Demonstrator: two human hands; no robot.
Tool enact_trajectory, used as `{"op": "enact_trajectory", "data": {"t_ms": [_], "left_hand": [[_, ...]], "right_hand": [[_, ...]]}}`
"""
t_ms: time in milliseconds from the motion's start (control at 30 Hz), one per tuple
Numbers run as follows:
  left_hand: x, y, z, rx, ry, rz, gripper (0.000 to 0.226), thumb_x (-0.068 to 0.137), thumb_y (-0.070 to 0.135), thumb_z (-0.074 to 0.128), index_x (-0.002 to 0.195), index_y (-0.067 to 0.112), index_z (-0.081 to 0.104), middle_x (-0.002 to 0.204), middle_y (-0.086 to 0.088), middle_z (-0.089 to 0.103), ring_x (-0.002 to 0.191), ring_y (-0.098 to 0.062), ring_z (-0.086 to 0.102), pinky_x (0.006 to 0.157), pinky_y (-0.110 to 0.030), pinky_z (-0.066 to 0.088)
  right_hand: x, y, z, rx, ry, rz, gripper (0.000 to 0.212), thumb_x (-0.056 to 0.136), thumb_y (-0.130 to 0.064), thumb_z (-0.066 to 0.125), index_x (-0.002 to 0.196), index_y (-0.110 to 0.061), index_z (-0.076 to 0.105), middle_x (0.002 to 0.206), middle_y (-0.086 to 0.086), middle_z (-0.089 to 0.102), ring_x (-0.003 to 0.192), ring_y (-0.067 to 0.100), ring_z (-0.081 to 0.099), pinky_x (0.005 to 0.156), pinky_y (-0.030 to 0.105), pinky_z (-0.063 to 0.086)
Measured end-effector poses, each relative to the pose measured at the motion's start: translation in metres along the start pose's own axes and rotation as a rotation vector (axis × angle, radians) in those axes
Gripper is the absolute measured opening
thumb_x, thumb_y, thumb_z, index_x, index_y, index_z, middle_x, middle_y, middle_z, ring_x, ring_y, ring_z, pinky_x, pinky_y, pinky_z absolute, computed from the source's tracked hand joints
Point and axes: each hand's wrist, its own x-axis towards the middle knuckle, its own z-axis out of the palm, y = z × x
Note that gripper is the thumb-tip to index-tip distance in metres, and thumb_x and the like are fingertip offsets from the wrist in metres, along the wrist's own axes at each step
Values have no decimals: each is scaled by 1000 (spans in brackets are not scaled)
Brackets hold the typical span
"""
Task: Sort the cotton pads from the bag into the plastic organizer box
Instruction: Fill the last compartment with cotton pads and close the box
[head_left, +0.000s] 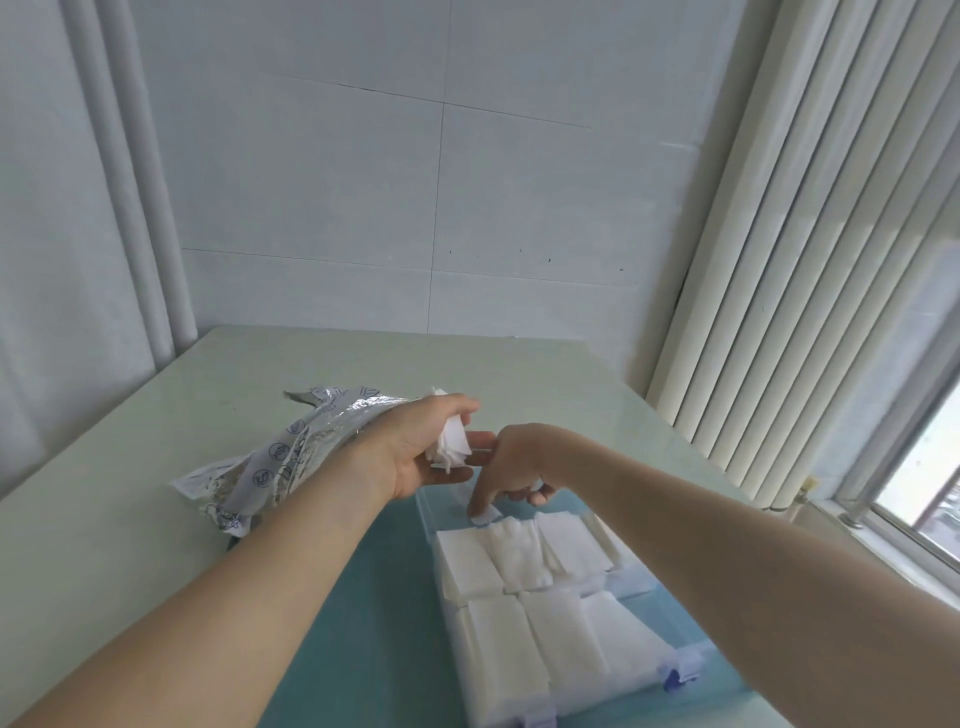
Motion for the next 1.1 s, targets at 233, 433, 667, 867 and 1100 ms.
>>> {"op": "enact_trajectory", "data": {"t_ms": [233,433,667,867,1100], "left_hand": [[2,1,5,-160,37,112,11,92,15,64,85,16,56,62,0,63,52,-16,60,52,-25,46],[1,3,6,-217,-143,211,35,80,52,68,84,18,61,75,-1,59,61,-15,57,57,-25,44],[0,4,5,-263,-280,326,92,53,70,82,118,10,59,100,-10,55,69,-11,48,55,-20,42],[-10,7,6,-264,-443,387,70,69,63,74,107,6,60,109,-11,67,82,-18,65,81,-28,47],[-11,7,13,-242,-312,385,18,93,23,56,79,13,52,67,-2,43,52,-18,40,56,-28,37]], "right_hand": [[-25,25,-17,485,267,-144,41,74,-4,85,111,1,68,70,11,71,55,20,57,59,24,53],[-74,13,-28,799,552,-463,40,68,-23,93,92,-6,66,75,7,77,73,23,76,69,33,59],[-90,3,-17,1009,361,-521,24,86,-18,78,102,-1,72,89,12,77,80,19,74,58,20,53],[-88,-3,-6,997,311,-472,20,83,-24,82,92,-9,73,85,14,76,71,16,69,52,19,46],[-76,-14,8,1010,534,-417,38,76,-31,88,69,-14,55,56,4,65,48,12,56,48,21,39]]}}
